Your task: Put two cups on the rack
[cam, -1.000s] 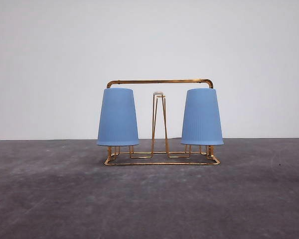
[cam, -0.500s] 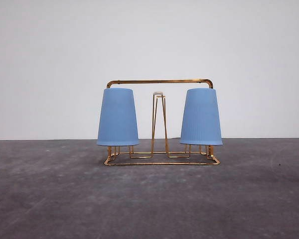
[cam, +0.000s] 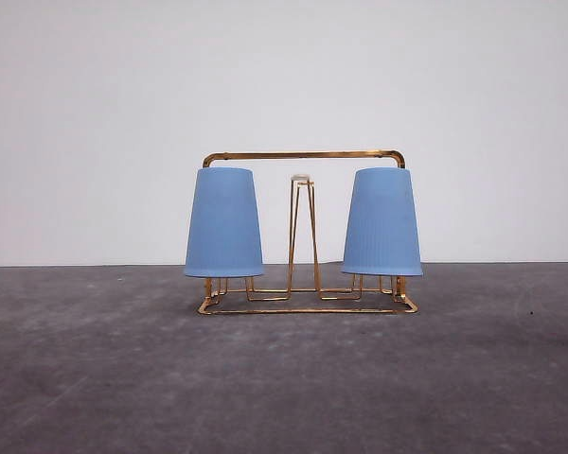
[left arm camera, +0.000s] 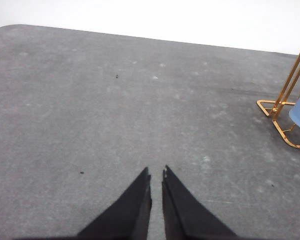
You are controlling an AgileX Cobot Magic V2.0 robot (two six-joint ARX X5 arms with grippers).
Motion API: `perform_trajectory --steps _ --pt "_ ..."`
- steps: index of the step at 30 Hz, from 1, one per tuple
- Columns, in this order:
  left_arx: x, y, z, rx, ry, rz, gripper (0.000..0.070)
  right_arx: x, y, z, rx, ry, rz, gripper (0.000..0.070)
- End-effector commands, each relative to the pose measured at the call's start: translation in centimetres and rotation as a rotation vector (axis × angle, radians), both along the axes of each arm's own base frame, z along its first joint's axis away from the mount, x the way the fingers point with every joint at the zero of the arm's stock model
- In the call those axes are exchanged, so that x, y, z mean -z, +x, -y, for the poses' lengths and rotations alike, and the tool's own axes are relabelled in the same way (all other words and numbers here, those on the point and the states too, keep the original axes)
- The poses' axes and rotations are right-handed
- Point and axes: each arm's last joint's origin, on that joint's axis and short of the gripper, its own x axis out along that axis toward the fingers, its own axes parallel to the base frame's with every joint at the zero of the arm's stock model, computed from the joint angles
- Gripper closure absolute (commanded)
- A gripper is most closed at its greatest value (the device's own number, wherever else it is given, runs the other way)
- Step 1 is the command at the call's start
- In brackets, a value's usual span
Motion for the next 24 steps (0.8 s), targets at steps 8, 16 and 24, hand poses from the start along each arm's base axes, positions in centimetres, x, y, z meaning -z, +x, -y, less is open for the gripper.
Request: perform_trajectory --steps 8,16,24 --pt "0.5 0.1 0.0 -0.004 -0.008 -0.016 0.0677 -0.4 0.1 0.0 0.003 0.009 0.014 0.0692" --pt "0.5 0.1 0.0 -0.004 -0.008 -0.016 0.0677 -1.8 -1.1 0.3 -0.02 -0.236 0.185 0.0692" --pt "0.5 0.1 0.0 -0.004 -0.008 -0.015 0.0677 1.0 -4.8 0.4 -0.021 -0.27 0.321 0.0692"
